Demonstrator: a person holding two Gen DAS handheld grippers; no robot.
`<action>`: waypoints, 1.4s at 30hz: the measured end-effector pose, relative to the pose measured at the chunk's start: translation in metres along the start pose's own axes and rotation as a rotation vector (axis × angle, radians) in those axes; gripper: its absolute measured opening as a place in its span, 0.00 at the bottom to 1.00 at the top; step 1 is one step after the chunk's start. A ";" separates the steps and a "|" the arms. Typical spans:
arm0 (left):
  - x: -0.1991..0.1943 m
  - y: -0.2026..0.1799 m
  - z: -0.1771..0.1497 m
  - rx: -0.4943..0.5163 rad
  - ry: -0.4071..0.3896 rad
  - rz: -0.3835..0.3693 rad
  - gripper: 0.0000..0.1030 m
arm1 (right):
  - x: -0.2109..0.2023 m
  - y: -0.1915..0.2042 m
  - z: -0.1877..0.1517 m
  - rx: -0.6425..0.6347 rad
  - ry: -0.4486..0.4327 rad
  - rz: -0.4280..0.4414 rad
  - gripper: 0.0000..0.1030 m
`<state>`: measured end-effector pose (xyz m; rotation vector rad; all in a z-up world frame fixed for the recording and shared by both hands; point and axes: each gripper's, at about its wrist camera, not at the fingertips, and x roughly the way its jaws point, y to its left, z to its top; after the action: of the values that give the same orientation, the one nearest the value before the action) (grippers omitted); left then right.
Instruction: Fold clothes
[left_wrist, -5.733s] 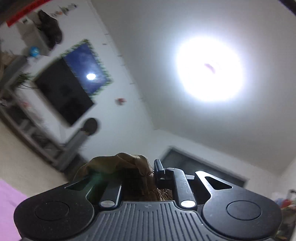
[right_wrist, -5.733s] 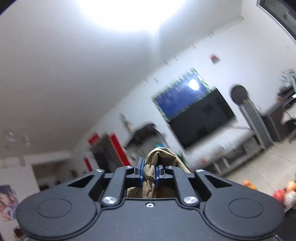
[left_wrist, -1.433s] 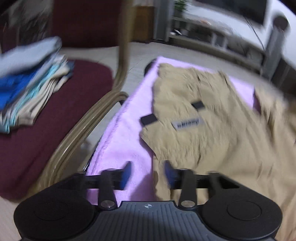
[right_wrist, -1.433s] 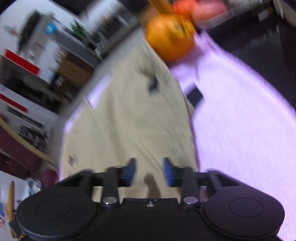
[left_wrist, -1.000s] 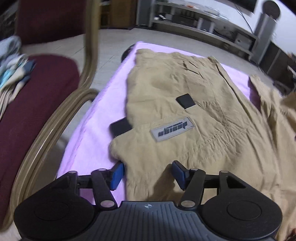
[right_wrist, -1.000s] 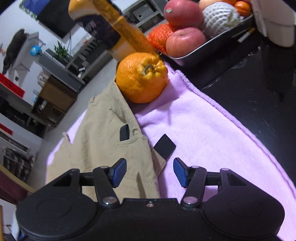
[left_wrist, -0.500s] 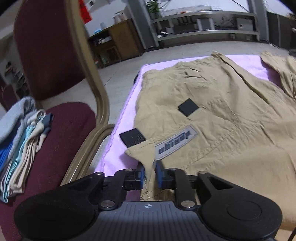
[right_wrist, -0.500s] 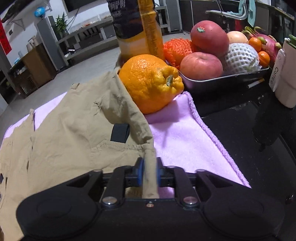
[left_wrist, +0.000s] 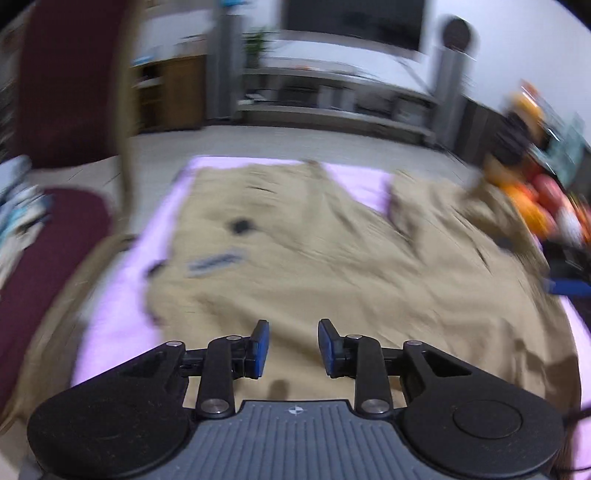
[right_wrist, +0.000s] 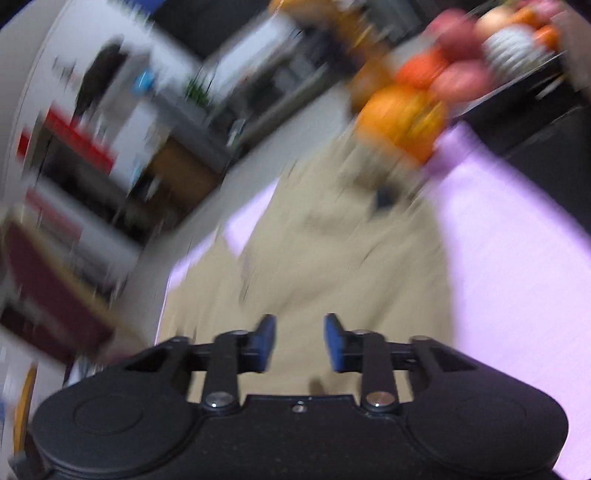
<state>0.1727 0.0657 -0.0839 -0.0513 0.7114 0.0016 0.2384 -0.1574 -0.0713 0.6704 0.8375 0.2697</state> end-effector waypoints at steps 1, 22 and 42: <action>0.004 -0.007 0.000 0.011 -0.007 -0.030 0.22 | 0.014 0.007 -0.005 -0.028 0.042 0.023 0.23; -0.028 0.086 -0.052 -0.186 0.131 0.150 0.16 | -0.030 -0.088 -0.022 0.330 -0.012 -0.072 0.34; -0.048 0.036 -0.077 -0.064 0.215 0.084 0.14 | -0.033 -0.059 -0.054 0.133 0.183 -0.206 0.04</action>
<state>0.0850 0.0988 -0.1127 -0.0838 0.9277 0.1008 0.1739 -0.1947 -0.1155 0.6837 1.0992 0.0903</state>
